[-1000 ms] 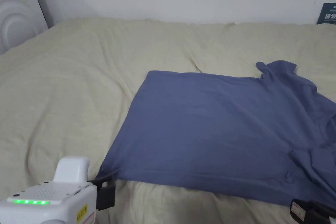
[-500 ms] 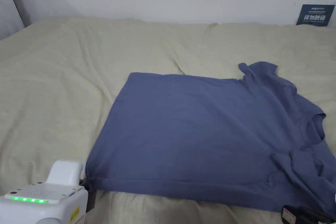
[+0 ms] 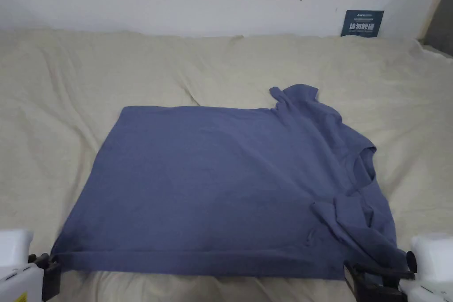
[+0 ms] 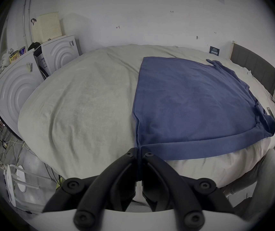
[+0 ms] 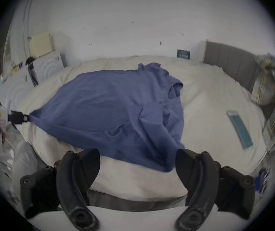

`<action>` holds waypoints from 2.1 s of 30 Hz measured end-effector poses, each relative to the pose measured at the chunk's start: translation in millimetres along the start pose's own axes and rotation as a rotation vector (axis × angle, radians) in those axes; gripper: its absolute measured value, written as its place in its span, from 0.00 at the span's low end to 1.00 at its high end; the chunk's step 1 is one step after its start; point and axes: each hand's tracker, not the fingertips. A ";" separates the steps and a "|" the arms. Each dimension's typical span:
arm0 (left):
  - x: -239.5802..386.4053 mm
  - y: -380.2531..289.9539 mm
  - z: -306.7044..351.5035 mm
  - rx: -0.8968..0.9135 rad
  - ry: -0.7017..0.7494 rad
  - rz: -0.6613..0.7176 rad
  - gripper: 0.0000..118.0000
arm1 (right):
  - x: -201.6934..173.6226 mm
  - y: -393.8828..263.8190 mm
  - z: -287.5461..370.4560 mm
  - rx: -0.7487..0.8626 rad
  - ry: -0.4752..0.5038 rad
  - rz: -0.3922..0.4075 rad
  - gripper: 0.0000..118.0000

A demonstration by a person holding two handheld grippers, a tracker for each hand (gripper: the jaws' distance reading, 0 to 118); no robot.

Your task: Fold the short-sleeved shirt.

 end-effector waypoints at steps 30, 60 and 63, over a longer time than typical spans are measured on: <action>6.5 63.2 -7.2 -0.004 -0.018 -0.009 0.04 | 74.8 65.7 -40.7 0.079 -0.057 -0.193 0.02; 9.7 146.6 -80.1 -0.020 0.000 -0.042 0.94 | 106.7 131.5 -98.7 0.011 0.005 -0.264 0.82; 8.7 119.1 -42.2 0.022 -0.037 -0.051 0.56 | 88.1 111.1 -69.8 0.043 0.004 -0.249 0.37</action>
